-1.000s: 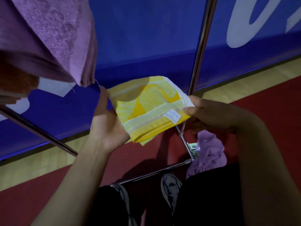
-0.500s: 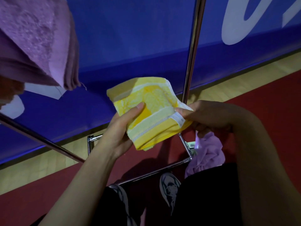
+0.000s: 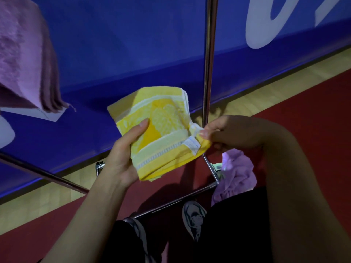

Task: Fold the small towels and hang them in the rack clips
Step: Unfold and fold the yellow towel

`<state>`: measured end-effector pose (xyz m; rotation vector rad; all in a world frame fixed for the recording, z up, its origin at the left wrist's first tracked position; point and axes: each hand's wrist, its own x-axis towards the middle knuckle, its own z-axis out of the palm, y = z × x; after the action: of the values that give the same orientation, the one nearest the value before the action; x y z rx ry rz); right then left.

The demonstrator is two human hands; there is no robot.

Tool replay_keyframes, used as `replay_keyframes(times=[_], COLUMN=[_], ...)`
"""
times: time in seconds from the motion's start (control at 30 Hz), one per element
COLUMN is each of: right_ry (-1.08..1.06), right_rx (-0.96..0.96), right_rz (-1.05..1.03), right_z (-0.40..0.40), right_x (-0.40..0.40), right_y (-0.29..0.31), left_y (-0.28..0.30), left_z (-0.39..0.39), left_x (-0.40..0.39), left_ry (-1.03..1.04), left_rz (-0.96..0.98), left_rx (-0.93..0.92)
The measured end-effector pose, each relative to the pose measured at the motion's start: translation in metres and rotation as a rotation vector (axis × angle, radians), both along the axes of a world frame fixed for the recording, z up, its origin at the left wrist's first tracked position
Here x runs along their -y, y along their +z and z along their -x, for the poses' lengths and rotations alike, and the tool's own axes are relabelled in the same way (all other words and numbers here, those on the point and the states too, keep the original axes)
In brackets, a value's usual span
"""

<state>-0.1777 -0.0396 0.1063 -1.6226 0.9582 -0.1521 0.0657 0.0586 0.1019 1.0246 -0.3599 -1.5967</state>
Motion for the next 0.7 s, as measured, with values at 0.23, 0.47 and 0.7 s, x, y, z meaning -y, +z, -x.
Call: replay_keyframes(times=[0.23,0.47,0.7], right_ry=[0.057,-0.192,-0.434], right_rx=[0.007,0.157,0.592], right_rz=[-0.015,-0.102,0.069], right_z=[0.008,-0.013,-0.034], right_x=[0.005,-0.008,-0.058], right_y=[-0.008,-0.007,0.022], left_y=[-0.001,0.008,0.052], left_z=[0.000,0.002,0.010], left_x=[-0.001,-0.025,-0.061], left_ry=[-0.124,-0.239,-0.190], left_rz=[0.054,0.245,0.245], left_rx=[-0.081,0.095,0.493])
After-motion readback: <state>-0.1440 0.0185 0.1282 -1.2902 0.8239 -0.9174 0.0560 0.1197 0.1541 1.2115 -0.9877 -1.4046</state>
